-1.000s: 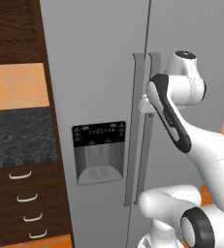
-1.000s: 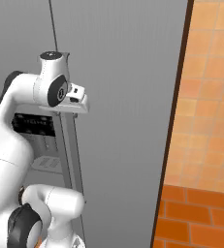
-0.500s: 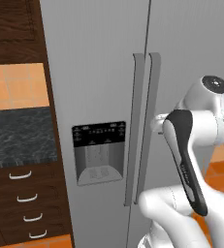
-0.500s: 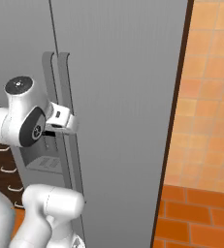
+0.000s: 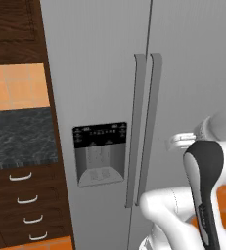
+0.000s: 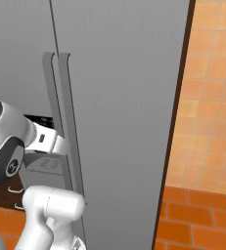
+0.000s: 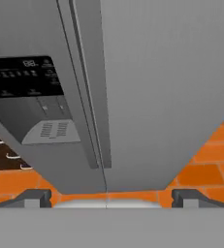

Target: Take the strawberry from the fridge and place it on top of the pancake, located on the dining counter.

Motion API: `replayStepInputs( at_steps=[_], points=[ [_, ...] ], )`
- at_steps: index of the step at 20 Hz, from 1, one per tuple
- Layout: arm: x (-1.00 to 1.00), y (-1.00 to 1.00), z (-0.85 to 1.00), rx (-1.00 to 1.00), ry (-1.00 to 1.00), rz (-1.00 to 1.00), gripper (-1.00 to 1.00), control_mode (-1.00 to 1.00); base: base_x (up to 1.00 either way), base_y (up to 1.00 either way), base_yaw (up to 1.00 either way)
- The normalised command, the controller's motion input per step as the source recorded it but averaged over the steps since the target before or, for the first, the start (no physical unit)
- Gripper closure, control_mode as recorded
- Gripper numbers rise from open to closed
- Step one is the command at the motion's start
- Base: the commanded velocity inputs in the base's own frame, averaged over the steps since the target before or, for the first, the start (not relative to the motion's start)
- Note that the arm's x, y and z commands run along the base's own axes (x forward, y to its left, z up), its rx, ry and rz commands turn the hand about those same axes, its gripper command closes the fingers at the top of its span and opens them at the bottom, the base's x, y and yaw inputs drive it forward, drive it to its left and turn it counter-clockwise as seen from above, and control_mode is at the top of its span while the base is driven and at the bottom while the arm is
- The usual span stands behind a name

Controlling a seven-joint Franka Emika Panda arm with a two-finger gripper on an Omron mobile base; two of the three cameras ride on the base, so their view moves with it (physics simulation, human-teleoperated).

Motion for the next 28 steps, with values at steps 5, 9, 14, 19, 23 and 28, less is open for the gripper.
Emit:
replayStepInputs(
  at_steps=[5, 9, 14, 19, 23, 28],
  points=[
    [-0.14, 0.00, 0.06, 0.00, -0.02, 0.00, -1.00, 1.00, -0.55, 0.17, 0.00],
    [0.00, 0.00, 0.00, 0.00, 0.00, 0.00, -1.00, 1.00, -0.84, 0.07, 0.00],
    [0.00, 0.00, 0.00, 0.00, 0.00, 0.00, -1.00, 1.00, -0.63, 0.04, 0.00],
    [0.53, 0.14, 0.00, 0.00, 0.01, 0.00, -1.00, -1.00, -0.06, 0.07, 0.00],
    [1.00, 0.01, -0.02, 0.00, 0.10, 0.00, -1.00, -1.00, 0.00, 0.00, 0.00],
    [1.00, 0.07, 0.00, -0.01, -0.01, 0.00, -1.00, -1.00, 0.00, 0.00, 0.00]
  ],
)
